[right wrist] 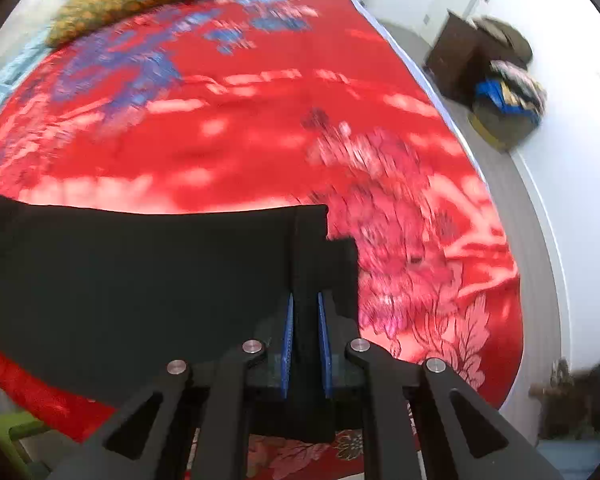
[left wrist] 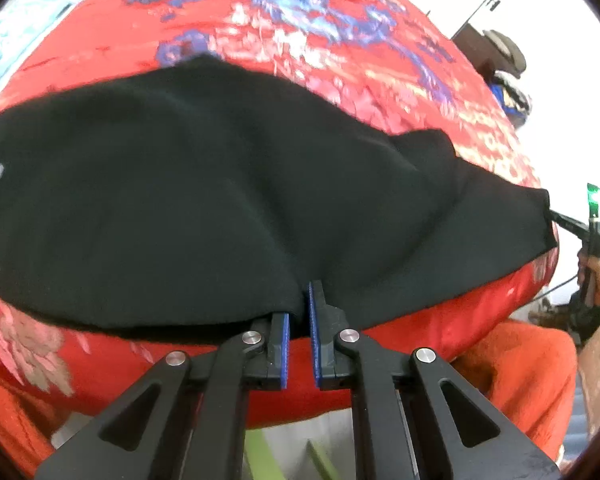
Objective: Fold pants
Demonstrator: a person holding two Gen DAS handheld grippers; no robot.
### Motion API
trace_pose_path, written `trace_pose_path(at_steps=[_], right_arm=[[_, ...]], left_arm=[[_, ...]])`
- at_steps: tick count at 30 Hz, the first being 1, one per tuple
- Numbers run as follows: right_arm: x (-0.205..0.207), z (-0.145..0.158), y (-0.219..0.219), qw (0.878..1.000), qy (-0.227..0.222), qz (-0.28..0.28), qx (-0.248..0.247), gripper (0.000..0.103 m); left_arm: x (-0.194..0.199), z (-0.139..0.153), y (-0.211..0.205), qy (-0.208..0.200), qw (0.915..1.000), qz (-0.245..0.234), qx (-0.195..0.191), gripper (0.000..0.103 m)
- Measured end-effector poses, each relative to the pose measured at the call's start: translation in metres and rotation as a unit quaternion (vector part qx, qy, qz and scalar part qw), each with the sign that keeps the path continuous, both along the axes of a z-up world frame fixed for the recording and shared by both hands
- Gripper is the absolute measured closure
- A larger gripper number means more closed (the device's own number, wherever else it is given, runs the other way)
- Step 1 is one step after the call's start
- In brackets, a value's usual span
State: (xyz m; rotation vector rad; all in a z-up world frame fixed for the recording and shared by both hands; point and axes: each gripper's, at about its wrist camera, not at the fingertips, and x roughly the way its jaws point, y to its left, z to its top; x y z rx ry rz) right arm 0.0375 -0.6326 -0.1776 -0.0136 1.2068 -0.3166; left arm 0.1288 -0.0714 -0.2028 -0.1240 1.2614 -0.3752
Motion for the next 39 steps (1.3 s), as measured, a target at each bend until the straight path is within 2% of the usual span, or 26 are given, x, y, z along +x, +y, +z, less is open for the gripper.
trace_pose_path(at_steps=[2, 4, 7, 9, 11, 15, 17, 21, 22, 24, 29, 30, 31, 33, 35, 38, 39], right_arm=[[-0.001, -0.009, -0.005, 1.0, 0.003, -0.013, -0.005, 0.089], [-0.005, -0.015, -0.013, 0.999, -0.003, -0.034, 0.022, 0.088], [-0.022, -0.008, -0.029, 0.995, -0.039, -0.072, 0.058, 0.088], [-0.04, 0.002, -0.045, 0.989, -0.066, -0.106, 0.081, 0.086], [-0.062, 0.01, -0.065, 0.976, -0.096, -0.154, 0.117, 0.083], [-0.087, 0.008, -0.067, 0.959, -0.101, -0.173, 0.201, 0.083], [-0.094, 0.003, -0.06, 0.945, -0.106, -0.18, 0.251, 0.083], [-0.108, -0.008, -0.056, 0.907, -0.121, -0.234, 0.328, 0.078], [-0.111, -0.013, -0.057, 0.894, -0.121, -0.249, 0.351, 0.078], [-0.117, -0.017, -0.058, 0.879, -0.117, -0.276, 0.37, 0.078], [-0.14, -0.012, -0.056, 0.842, -0.141, -0.33, 0.402, 0.077], [-0.145, -0.01, -0.055, 0.837, -0.145, -0.336, 0.406, 0.071], [-0.147, -0.009, -0.054, 0.833, -0.148, -0.341, 0.409, 0.067], [-0.149, -0.008, -0.05, 0.825, -0.151, -0.341, 0.425, 0.051], [-0.143, -0.014, -0.045, 0.816, -0.155, -0.335, 0.445, 0.05], [-0.126, -0.024, -0.045, 0.826, -0.152, -0.34, 0.424, 0.05], [-0.122, -0.027, -0.046, 0.828, -0.154, -0.342, 0.417, 0.053]], left_arm=[[-0.002, -0.005, 0.001, 0.009, 1.0, 0.0, 0.0, 0.096], [-0.001, -0.006, 0.003, 0.013, 0.9999, 0.003, -0.001, 0.096], [-0.001, -0.003, 0.004, 0.009, 0.9999, 0.002, -0.004, 0.096], [-0.001, -0.005, 0.003, 0.009, 1.0, -0.001, 0.0, 0.096], [0.0, -0.009, 0.002, 0.014, 0.9999, 0.0, 0.001, 0.096], [0.0, -0.012, 0.0, 0.017, 0.9999, 0.0, 0.005, 0.096], [0.0, -0.011, -0.001, 0.015, 0.9999, -0.001, 0.006, 0.096], [0.0, -0.009, 0.0, 0.014, 0.9999, -0.001, 0.007, 0.096], [0.0, -0.009, -0.001, 0.013, 0.9999, -0.001, 0.008, 0.096], [0.0, -0.008, 0.0, 0.013, 0.9999, 0.0, 0.008, 0.096], [-0.001, -0.007, 0.001, 0.011, 0.9999, 0.002, 0.006, 0.096], [-0.001, -0.007, 0.001, 0.011, 0.9999, 0.002, 0.006, 0.096], [-0.001, -0.008, 0.001, 0.012, 0.9999, 0.001, 0.007, 0.096], [-0.001, -0.009, 0.001, 0.013, 0.9999, 0.002, 0.007, 0.096], [0.0, -0.01, 0.0, 0.014, 0.9999, 0.003, 0.007, 0.096], [0.0, -0.011, 0.0, 0.016, 0.9998, 0.003, 0.008, 0.096], [0.0, -0.011, 0.0, 0.016, 0.9998, 0.003, 0.007, 0.096]])
